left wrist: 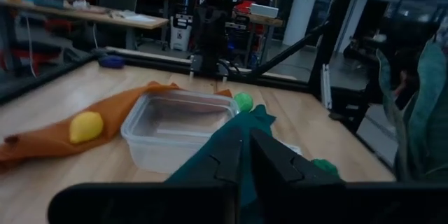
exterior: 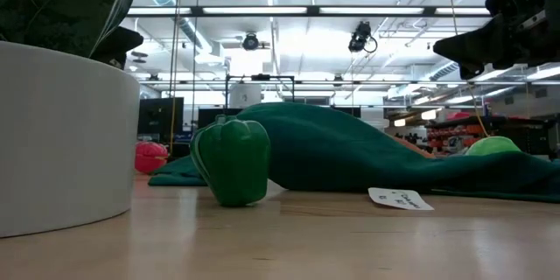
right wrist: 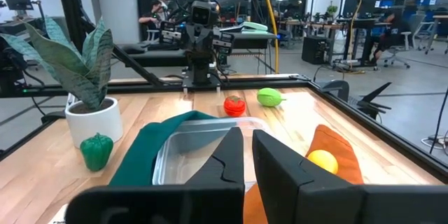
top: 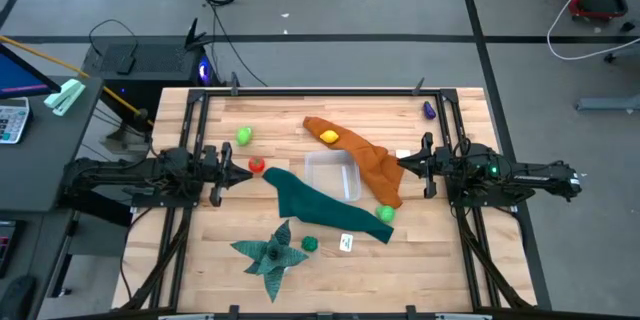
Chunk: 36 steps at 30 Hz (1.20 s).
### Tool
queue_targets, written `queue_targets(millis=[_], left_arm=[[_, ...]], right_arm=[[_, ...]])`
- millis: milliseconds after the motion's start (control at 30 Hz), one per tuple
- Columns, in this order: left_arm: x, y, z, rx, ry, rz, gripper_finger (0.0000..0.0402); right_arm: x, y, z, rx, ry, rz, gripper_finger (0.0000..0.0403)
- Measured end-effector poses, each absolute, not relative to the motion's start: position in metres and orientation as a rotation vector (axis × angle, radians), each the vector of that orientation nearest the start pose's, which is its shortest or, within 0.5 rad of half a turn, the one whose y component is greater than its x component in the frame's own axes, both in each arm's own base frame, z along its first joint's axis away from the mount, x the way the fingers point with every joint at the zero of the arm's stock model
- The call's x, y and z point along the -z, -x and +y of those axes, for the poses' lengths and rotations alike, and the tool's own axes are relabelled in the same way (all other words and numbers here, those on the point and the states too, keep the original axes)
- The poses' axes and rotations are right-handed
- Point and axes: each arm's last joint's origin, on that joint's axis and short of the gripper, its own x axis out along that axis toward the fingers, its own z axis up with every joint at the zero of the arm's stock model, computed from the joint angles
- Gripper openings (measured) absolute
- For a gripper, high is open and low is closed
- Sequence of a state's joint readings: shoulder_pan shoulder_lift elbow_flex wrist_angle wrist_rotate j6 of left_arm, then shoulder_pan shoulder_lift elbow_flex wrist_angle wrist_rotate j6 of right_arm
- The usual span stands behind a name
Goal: Pick and placing Produce into tupperware
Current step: Put the purple eggplant into the transparent bin
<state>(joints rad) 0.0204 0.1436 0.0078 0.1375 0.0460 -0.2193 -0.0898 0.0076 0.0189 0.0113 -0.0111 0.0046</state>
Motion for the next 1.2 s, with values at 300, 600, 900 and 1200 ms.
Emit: queue_targets(millis=[300,600,900,1200], left_arm=[[-0.1677,-0.1063,0.0023,-0.026,0.394,-0.007,0.0013],[-0.1682,-0.1061,0.0048,-0.106,0.565,-0.038,0.002],[-0.1685,-0.1061,0.0049,-0.107,0.599,-0.043,0.001],[-0.1695,-0.1061,0.0048,-0.101,0.713,-0.059,0.0024]], right_arm=[[-0.1708,-0.0966,-0.0083,0.074,-0.004,-0.026,0.0],[-0.174,-0.0965,-0.0082,0.07,-0.096,-0.065,0.0],[-0.1732,-0.0966,-0.0081,0.065,-0.163,-0.059,0.0],[-0.1733,-0.0966,-0.0079,0.044,-0.625,-0.072,0.0]])
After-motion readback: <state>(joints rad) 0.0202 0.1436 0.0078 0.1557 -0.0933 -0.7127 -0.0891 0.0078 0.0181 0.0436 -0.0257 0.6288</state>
